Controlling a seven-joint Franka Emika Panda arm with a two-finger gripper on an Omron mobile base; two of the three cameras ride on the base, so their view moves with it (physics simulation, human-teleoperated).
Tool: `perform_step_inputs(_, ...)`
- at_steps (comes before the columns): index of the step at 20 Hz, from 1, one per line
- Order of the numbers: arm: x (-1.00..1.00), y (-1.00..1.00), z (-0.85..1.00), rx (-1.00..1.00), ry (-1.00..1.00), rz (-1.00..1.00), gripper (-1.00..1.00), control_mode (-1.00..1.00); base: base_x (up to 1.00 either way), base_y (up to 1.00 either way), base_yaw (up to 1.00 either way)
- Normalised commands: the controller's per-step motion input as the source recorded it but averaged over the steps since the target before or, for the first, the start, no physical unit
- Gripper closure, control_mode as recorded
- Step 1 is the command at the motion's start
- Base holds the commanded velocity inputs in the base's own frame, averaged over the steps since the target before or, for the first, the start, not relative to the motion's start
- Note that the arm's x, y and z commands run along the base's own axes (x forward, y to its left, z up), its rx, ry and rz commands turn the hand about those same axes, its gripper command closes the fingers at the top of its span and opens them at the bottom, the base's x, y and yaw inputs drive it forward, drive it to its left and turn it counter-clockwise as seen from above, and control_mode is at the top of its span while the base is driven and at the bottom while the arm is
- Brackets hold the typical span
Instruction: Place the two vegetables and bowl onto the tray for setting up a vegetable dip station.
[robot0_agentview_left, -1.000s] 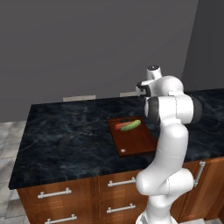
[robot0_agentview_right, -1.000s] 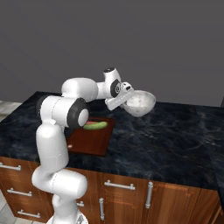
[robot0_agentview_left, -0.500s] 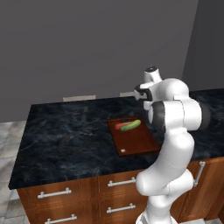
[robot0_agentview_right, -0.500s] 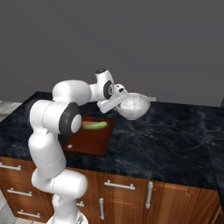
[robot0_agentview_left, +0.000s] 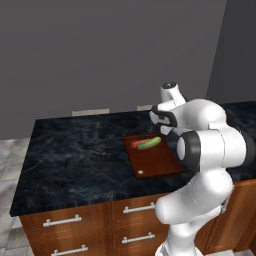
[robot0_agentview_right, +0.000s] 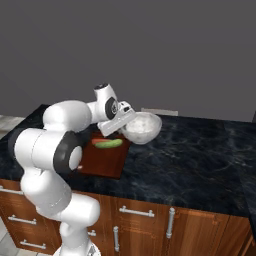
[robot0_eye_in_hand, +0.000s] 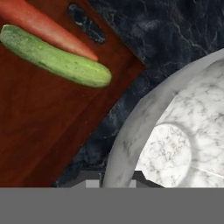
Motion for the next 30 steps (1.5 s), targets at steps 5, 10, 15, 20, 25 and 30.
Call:
perform_step_inputs(5, -0.53, 0.54, 0.00, 0.00, 0.02, 0.01, 1.00, -1.00, 0.00, 0.00, 0.00)
perform_step_inputs(10, -0.41, 0.57, 0.00, 0.00, 0.07, 0.03, 1.00, -1.00, 0.00, 0.00, 0.00)
perform_step_inputs(15, -0.31, 0.55, -0.03, 0.00, 0.08, 0.02, 1.00, -1.00, 0.00, 0.00, 0.00)
perform_step_inputs(20, -0.14, 0.56, -0.19, -0.01, 0.04, 0.03, 1.00, -1.00, 0.00, 0.00, 0.00)
perform_step_inputs(25, -0.02, 0.50, -0.31, 0.00, 0.00, 0.04, 1.00, -1.00, 0.00, 0.00, 0.00)
perform_step_inputs(30, -0.01, 0.44, -0.19, 0.00, 0.00, 0.02, 1.00, -1.00, 0.00, 0.00, 0.00)
